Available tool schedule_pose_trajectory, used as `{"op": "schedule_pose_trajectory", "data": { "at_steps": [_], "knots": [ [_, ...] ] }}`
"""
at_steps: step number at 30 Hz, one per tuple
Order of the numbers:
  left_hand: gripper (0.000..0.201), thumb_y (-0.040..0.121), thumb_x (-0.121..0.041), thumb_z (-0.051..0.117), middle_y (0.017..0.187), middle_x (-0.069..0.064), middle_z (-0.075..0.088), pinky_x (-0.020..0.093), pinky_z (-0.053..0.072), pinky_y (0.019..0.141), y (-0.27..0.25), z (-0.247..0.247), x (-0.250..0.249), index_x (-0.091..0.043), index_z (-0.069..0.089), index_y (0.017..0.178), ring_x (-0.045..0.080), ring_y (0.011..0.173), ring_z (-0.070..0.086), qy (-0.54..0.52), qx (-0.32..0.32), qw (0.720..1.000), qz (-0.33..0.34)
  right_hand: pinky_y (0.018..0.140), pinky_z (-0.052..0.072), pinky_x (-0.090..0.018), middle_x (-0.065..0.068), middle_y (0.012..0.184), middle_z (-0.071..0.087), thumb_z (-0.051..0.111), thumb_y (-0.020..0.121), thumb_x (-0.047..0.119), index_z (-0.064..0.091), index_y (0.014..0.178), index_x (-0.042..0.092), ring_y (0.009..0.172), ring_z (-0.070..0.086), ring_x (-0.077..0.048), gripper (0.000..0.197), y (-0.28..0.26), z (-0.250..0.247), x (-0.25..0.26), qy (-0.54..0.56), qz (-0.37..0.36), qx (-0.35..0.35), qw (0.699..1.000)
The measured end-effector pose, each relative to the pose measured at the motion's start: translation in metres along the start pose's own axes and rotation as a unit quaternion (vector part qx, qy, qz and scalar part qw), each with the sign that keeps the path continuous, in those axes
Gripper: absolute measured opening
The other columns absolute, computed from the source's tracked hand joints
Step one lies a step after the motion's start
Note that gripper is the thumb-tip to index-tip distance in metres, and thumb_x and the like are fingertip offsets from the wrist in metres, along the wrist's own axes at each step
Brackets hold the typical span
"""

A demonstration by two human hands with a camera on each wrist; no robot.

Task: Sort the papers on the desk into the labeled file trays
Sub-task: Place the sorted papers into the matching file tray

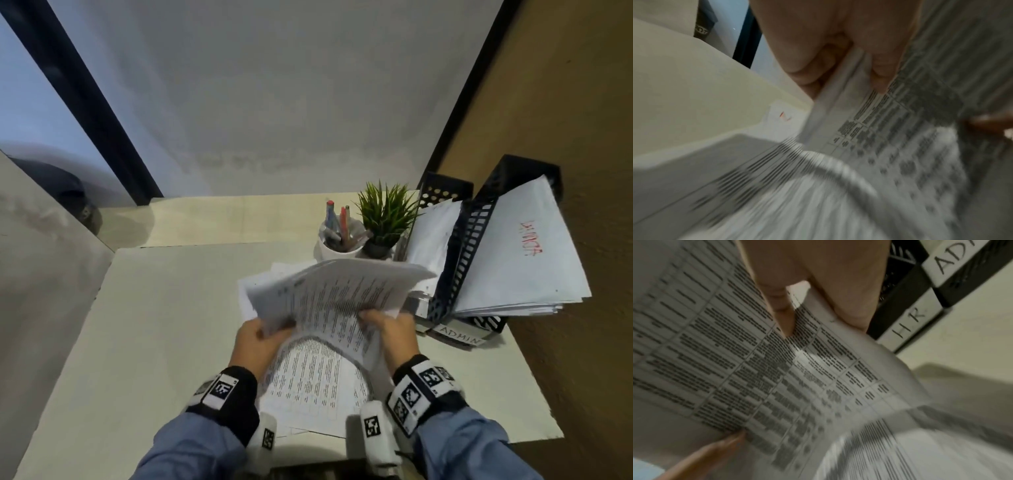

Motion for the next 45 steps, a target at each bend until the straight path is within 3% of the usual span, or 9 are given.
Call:
{"op": "schedule_pose_trajectory", "data": {
  "at_steps": [5,8,16,21,27,30,36,39,45],
  "knots": [
    [0.023,0.078,-0.039,0.066,0.077,0.003,0.071,0.033,0.05,0.067,0.004,-0.006,-0.081,-0.016,0.067,0.08,0.017,0.072,0.062,-0.01,-0.045,0.988,0.145,0.068,0.056,-0.018,-0.01,0.083,0.064,0.06,0.085,0.002,0.058,0.097,-0.001,0.072,0.065,-0.004,0.013,0.014,-0.022,0.064,-0.042,-0.142,-0.066,0.987],
    [0.021,0.086,-0.018,0.064,0.057,-0.013,0.058,0.013,0.036,0.056,0.004,-0.003,-0.134,-0.029,0.063,0.068,-0.001,0.054,0.046,0.056,-0.038,0.97,0.233,0.092,0.043,-0.026,-0.011,0.123,0.057,0.06,0.086,0.016,0.055,0.122,0.008,0.107,0.055,-0.016,0.038,0.036,-0.044,0.082,-0.152,-0.188,-0.2,0.95],
    [0.02,0.084,-0.013,0.059,0.054,-0.007,0.058,0.008,0.035,0.05,0.016,0.028,-0.211,-0.026,0.065,0.069,0.008,0.053,0.054,0.233,-0.074,0.917,0.314,0.101,0.042,-0.038,-0.021,0.141,0.042,0.072,0.077,0.031,0.03,0.139,-0.006,0.124,0.047,-0.035,0.084,0.085,-0.054,0.056,-0.153,0.082,-0.145,0.974],
    [0.018,0.083,-0.014,0.056,0.062,0.002,0.067,0.023,0.037,0.057,0.023,0.057,-0.234,-0.017,0.072,0.075,0.02,0.061,0.06,0.239,-0.078,0.914,0.319,0.083,0.049,-0.034,-0.01,0.098,0.056,0.06,0.077,-0.002,0.053,0.118,-0.004,0.093,0.058,-0.03,0.042,0.097,-0.068,0.058,-0.149,0.028,-0.142,0.978],
    [0.021,0.083,-0.016,0.053,0.061,0.009,0.065,0.035,0.045,0.059,0.026,0.095,-0.249,-0.009,0.07,0.072,0.026,0.062,0.058,0.24,-0.065,0.911,0.329,0.057,0.043,-0.029,-0.012,0.07,0.052,0.053,0.073,-0.002,0.054,0.083,-0.011,0.065,0.05,-0.022,0.013,0.084,-0.085,0.094,-0.134,-0.112,-0.103,0.979],
    [0.021,0.083,-0.016,0.052,0.061,0.008,0.061,0.029,0.037,0.057,0.034,0.115,-0.25,-0.01,0.07,0.072,0.025,0.06,0.053,0.245,-0.061,0.915,0.313,0.049,0.042,-0.022,-0.005,0.064,0.05,0.051,0.077,-0.005,0.052,0.067,0.01,0.06,0.048,-0.021,0.017,0.073,-0.091,0.119,-0.143,-0.156,-0.089,0.973],
    [0.019,0.089,-0.016,0.051,0.071,0.005,0.061,0.031,0.042,0.064,0.066,0.167,-0.222,-0.01,0.068,0.082,0.021,0.067,0.054,0.274,-0.004,0.927,0.254,0.065,0.049,-0.034,-0.005,0.071,0.062,0.052,0.075,-0.004,0.06,0.075,0.018,0.07,0.058,-0.022,0.023,0.067,-0.082,0.145,-0.223,-0.229,-0.093,0.943],
    [0.021,0.091,-0.018,0.05,0.078,0.011,0.066,0.033,0.045,0.066,0.081,0.189,-0.197,-0.008,0.069,0.088,0.028,0.072,0.059,0.262,0.026,0.937,0.231,0.073,0.053,-0.039,-0.01,0.089,0.067,0.052,0.074,0.002,0.063,0.104,0.017,0.083,0.061,-0.029,0.036,0.069,-0.076,0.145,-0.32,-0.23,-0.125,0.91],
    [0.041,0.098,-0.033,0.041,0.096,0.025,0.067,0.036,0.042,0.074,0.097,0.206,-0.148,0.001,0.064,0.094,0.038,0.091,0.061,0.252,0.112,0.945,0.176,0.088,0.048,-0.041,-0.018,0.124,0.05,0.054,0.082,0.021,0.032,0.136,0.014,0.109,0.055,-0.038,0.059,0.087,-0.062,0.104,-0.495,-0.113,-0.088,0.857]
  ]
}}
Point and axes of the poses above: each hand's wrist, its own y-axis towards the middle knuckle, its own z-axis out of the palm, x = y × z, the point moved 3 cm from there along y, towards the middle knuckle
